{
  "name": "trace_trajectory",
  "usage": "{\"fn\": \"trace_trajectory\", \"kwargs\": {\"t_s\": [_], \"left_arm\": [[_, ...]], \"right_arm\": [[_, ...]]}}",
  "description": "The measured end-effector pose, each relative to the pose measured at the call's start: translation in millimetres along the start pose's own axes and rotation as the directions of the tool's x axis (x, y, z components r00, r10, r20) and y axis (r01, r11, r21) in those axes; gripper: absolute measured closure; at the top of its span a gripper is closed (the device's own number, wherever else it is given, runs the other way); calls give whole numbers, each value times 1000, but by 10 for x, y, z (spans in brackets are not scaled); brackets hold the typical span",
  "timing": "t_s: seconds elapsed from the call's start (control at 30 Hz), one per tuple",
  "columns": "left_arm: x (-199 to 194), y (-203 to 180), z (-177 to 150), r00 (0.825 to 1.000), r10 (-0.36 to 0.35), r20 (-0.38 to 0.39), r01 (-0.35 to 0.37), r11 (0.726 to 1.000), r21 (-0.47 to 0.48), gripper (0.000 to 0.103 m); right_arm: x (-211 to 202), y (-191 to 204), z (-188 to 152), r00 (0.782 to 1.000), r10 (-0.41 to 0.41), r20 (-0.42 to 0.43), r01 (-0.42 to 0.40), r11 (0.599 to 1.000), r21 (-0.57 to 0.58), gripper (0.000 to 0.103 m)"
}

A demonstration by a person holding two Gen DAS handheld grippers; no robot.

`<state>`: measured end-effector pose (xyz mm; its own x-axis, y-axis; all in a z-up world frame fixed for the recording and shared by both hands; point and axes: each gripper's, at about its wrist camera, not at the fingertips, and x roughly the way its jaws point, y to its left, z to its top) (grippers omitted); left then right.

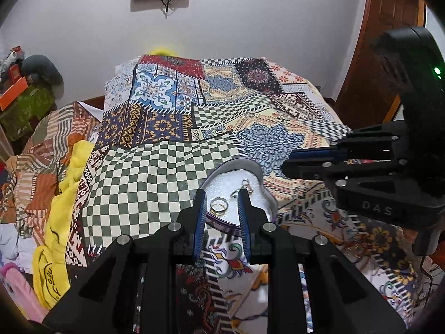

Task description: Organize jewelry

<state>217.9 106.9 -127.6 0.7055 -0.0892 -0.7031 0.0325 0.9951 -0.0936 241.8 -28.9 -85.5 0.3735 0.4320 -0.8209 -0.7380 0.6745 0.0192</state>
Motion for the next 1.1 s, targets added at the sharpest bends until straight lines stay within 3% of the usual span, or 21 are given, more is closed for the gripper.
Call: {"fn": "trace_trajectory", "kwargs": {"t_s": [0.3, 0.57, 0.67, 0.73, 1.1], "left_arm": [[-399, -241, -85, 1000, -5, 25, 4, 1000, 18, 81], [-525, -519, -251, 999, -35, 5, 34, 999, 33, 80], [-495, -619, -335, 999, -44, -15, 45, 998, 43, 75], [-450, -691, -397, 998, -57, -36, 59, 997, 47, 75], [-145, -1070, -577, 982, -138, -125, 149, 986, 77, 75]], "right_arm": [[-490, 96, -276, 998, -36, 51, 37, 999, -2, 92], [-781, 19, -597, 995, -56, 78, 53, 998, 45, 92], [-815, -48, -731, 995, -74, 73, 69, 995, 67, 83], [-819, -101, -829, 994, -78, 75, 71, 993, 91, 69], [-721, -235, -1262, 994, -100, 34, 95, 987, 126, 68]]}}
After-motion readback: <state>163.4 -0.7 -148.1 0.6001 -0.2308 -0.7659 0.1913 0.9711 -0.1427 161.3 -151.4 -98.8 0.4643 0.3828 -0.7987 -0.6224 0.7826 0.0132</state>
